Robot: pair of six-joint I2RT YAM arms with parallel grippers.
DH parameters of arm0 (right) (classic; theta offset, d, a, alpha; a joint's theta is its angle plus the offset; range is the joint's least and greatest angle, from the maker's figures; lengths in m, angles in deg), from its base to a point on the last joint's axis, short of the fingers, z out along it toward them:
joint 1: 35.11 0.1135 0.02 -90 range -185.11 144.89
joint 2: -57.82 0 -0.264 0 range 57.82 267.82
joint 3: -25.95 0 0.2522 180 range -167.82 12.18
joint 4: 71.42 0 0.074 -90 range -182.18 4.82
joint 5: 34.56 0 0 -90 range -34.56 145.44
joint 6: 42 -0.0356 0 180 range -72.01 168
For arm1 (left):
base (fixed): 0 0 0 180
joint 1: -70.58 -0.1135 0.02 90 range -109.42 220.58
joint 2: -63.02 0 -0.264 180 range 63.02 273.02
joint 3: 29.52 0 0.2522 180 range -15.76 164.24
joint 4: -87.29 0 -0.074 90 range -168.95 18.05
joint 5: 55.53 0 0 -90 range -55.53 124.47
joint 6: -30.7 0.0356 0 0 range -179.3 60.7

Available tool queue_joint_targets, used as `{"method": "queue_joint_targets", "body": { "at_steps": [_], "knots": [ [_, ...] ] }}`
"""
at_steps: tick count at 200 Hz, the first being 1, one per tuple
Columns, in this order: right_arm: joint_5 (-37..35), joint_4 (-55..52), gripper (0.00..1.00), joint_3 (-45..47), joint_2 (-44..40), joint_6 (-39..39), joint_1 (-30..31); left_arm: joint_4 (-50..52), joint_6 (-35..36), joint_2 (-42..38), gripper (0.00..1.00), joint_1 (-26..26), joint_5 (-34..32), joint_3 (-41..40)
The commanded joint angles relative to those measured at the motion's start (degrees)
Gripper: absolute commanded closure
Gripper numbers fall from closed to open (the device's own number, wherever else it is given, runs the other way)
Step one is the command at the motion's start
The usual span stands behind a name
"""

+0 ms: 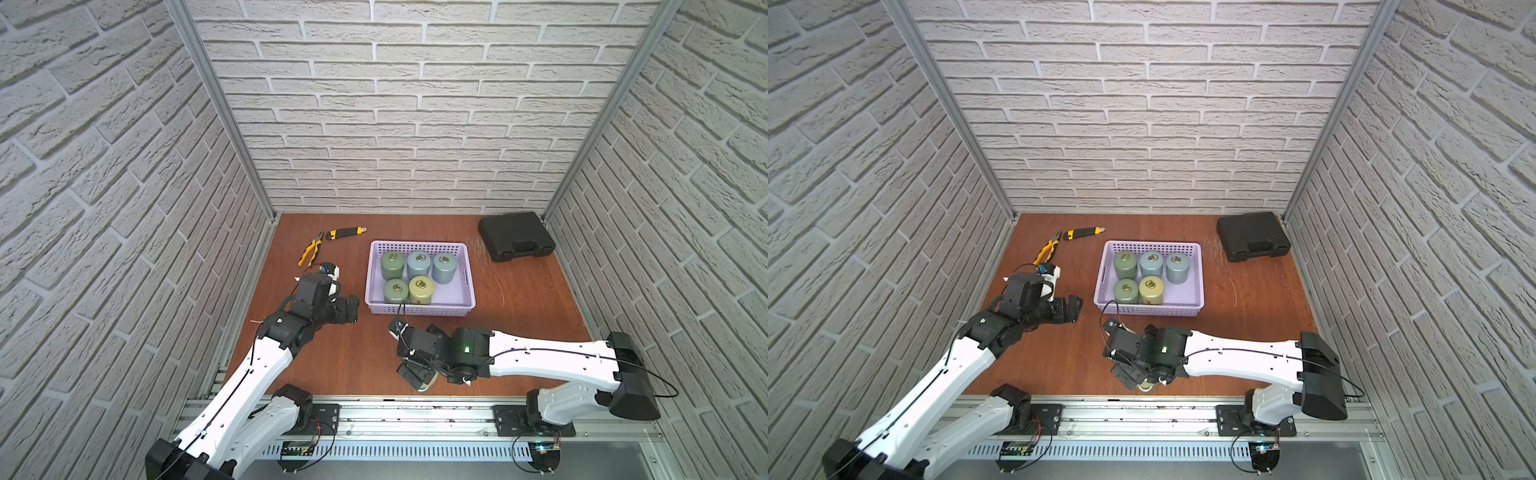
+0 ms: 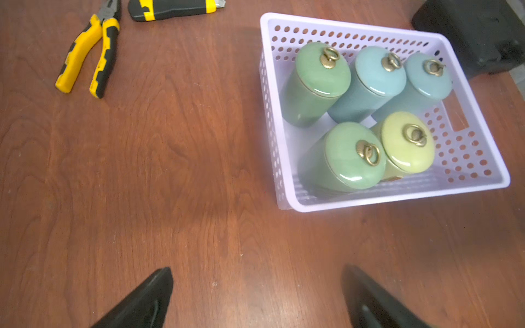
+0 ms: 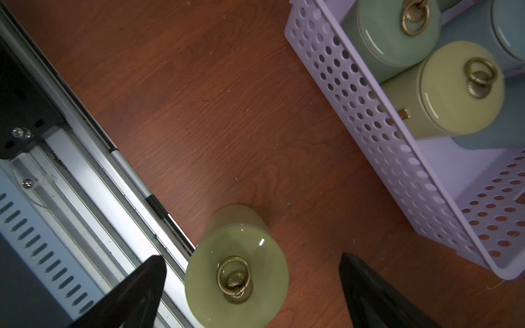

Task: Take the tea canister out of the basket
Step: Place the tea canister at the center of the board, then pick up the tea canister from the basket.

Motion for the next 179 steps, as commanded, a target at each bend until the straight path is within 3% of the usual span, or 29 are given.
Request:
{"method": "queue_joint_targets", "body": {
  "at_steps": [1, 103, 179],
  "knots": [
    [-2.3, -2.5, 0.00, -1.5, -3.1, -2.3, -2.5, 1.3, 3.6, 3.6, 0.02, 1.6, 0.2, 4.2],
    [-2.3, -0.9, 0.00, 8.4, -18.0, -11.6, -14.4, 6.9, 9.0, 25.7, 0.02, 11.6, -4.0, 23.2],
    [-4.6, -2.6, 0.00, 10.8, -22.1, -13.7, -15.9, 14.4, 10.5, 39.0, 0.02, 15.1, -4.7, 34.8]
  ]
}}
